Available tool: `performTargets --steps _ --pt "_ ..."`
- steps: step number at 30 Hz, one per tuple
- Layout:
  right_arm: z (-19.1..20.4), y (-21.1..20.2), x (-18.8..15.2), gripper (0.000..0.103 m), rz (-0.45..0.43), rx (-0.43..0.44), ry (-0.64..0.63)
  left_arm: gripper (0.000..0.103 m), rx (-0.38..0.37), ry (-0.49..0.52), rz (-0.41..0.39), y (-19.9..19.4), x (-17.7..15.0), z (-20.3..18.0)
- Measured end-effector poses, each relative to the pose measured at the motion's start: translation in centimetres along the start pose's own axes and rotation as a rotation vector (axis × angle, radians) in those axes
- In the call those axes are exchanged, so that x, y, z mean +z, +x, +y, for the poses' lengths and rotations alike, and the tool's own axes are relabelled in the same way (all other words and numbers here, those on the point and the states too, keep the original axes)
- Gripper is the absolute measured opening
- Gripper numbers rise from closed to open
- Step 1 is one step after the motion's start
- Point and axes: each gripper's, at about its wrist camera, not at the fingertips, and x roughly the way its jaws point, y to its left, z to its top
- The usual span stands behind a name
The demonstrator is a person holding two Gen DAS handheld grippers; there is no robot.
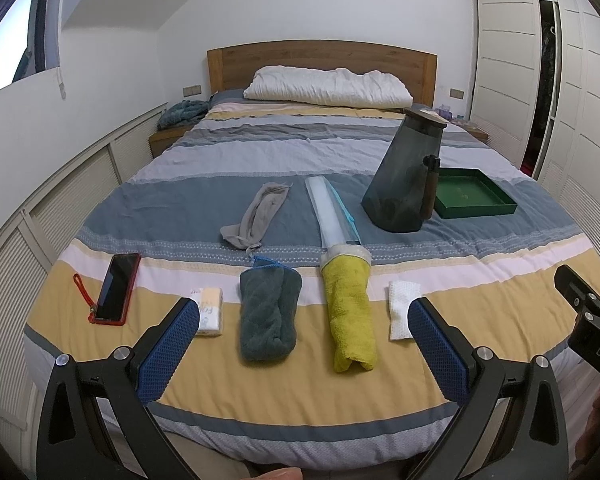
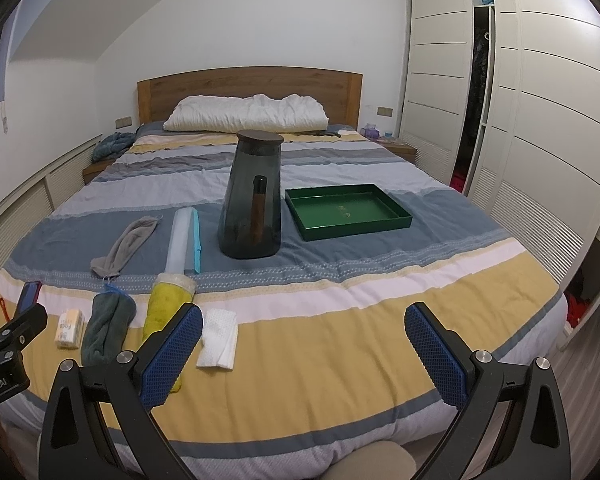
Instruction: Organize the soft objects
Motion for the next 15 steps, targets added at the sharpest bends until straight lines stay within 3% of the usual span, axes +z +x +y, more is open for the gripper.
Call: performTargets --steps 15 --pt "0.02 0.37 0.0 0.103 0.011 0.0 -0.004 0.102 -0.002 0.001 0.015 0.36 0.11 0.04"
